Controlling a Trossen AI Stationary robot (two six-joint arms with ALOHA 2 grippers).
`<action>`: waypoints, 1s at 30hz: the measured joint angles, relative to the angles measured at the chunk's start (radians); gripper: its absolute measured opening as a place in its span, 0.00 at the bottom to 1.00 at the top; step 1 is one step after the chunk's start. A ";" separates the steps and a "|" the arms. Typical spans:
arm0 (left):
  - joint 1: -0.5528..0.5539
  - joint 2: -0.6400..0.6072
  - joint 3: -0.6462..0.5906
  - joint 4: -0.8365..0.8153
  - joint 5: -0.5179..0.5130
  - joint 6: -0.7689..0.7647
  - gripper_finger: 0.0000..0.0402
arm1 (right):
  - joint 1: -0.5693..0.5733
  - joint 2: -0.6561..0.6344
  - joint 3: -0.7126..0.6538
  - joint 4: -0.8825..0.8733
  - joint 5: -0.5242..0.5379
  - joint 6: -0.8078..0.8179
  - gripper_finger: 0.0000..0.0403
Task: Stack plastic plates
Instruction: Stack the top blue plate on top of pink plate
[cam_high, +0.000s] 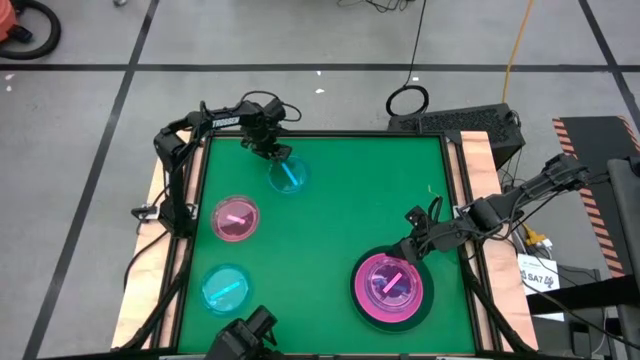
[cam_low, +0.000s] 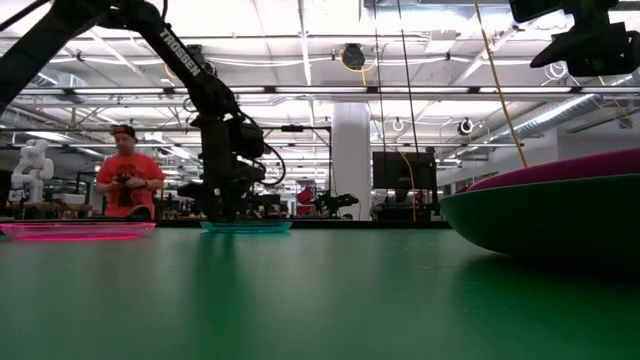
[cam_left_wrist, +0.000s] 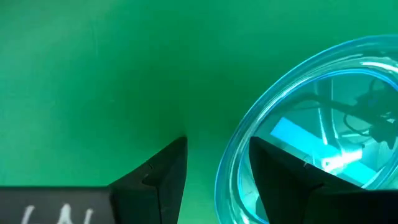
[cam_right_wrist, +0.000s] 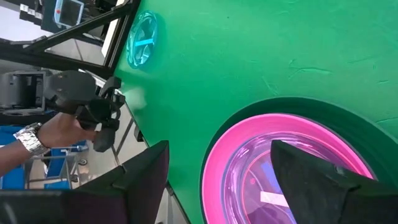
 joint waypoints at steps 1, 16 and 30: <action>-0.001 0.003 0.001 0.001 -0.001 0.000 0.45 | 0.000 0.000 0.000 0.000 0.000 0.000 0.67; -0.007 0.011 0.001 0.001 0.020 0.026 0.10 | 0.000 0.000 0.000 -0.010 0.000 -0.008 0.67; -0.091 0.015 0.078 -0.053 0.161 0.028 0.01 | 0.000 0.000 0.000 -0.003 -0.002 -0.027 0.67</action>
